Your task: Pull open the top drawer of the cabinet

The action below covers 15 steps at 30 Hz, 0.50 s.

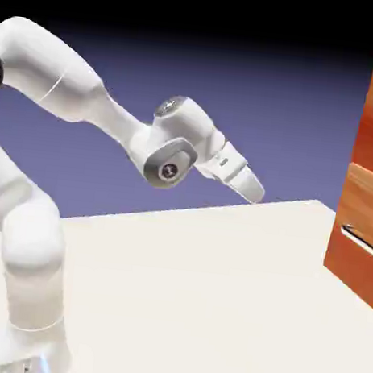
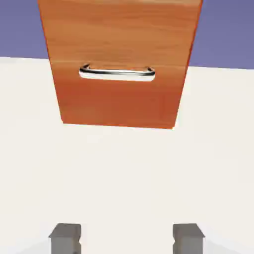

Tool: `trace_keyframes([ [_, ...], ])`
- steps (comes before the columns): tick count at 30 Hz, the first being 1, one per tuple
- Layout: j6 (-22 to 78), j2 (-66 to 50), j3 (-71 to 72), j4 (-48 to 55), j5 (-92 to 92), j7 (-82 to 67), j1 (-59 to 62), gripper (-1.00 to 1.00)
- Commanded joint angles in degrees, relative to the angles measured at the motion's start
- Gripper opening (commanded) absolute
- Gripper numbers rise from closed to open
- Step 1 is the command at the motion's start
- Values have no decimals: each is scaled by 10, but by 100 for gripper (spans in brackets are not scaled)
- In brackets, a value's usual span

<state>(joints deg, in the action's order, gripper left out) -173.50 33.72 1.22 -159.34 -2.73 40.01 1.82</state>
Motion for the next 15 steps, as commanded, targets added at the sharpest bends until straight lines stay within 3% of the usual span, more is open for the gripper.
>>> trace_keyframes([
  [1,4,9,10,14,-23,-20,21,0],
  [15,63,131,152,206,-340,-305,311,0],
])
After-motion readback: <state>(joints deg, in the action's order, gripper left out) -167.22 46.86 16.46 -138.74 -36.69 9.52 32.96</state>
